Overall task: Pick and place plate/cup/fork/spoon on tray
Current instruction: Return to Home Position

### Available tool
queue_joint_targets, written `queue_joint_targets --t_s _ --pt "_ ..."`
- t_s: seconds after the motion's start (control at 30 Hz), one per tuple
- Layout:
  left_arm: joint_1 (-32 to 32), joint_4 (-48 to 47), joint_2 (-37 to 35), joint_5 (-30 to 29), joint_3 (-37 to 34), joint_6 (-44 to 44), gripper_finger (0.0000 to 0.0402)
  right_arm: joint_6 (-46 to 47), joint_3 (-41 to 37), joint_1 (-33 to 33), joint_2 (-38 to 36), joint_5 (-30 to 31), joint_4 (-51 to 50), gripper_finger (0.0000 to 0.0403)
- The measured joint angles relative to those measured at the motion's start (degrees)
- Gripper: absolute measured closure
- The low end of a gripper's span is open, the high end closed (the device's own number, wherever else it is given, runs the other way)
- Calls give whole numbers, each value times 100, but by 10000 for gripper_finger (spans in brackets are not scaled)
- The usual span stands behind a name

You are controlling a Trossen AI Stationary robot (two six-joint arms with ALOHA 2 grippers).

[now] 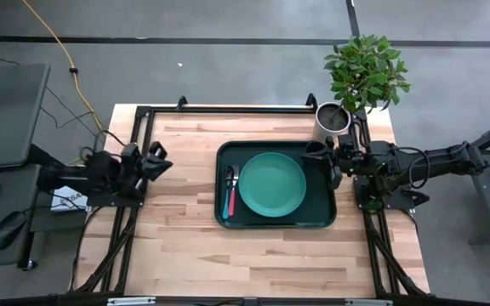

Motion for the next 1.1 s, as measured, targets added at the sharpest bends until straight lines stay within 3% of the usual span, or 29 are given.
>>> queue_joint_targets --t_s 0.27,0.53,0.73,0.93,1.1 --pt "175 -76 3 129 -243 33 401 0 0 0 -2 94 -6 403" --pt "307 -1918 3 1125 -245 197 401 22 0 0 -2 -58 -119 403" --pt "326 -1788 10 1864 -239 383 401 31 0 2 -2 -137 -133 403" --pt "323 -1787 70 1804 -239 609 401 590 0 2 -26 -300 -146 403" --pt "322 -1787 80 1790 -239 508 401 340 -2 4 -174 -523 -289 403"
